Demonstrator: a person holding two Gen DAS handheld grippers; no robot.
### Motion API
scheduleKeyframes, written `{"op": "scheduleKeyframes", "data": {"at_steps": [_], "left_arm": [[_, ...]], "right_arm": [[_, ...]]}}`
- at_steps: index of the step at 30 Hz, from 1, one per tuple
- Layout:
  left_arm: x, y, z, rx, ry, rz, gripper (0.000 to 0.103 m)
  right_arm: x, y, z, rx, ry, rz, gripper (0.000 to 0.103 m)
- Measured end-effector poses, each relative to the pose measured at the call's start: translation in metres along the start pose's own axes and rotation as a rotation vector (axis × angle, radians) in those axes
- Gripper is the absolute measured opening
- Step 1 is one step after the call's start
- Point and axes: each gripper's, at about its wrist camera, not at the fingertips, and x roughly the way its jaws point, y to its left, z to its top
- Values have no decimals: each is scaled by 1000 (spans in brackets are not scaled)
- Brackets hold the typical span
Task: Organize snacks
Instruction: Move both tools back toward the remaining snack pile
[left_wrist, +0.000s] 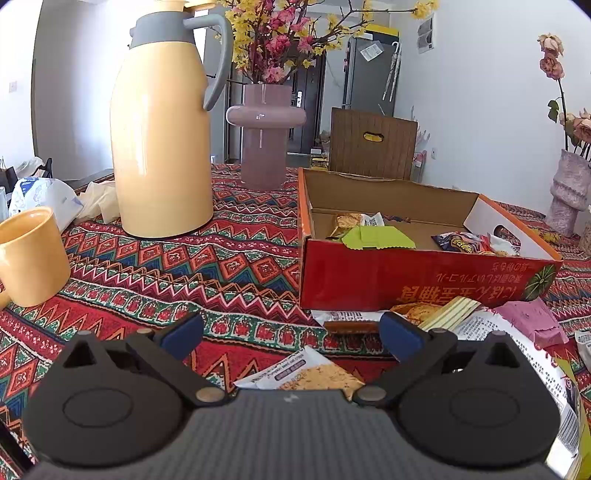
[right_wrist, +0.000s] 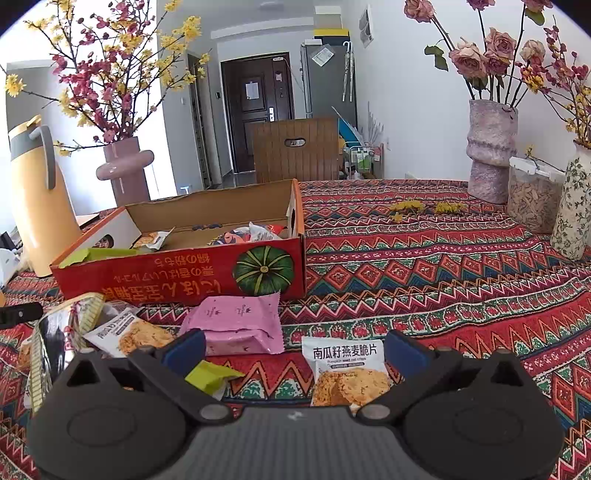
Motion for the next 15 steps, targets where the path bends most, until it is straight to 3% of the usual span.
{"op": "scheduleKeyframes", "data": {"at_steps": [15], "left_arm": [[-1,6,-1,-36,-3,-13,103]], "right_arm": [[0,-21,-15,33,60,-119,99]]}}
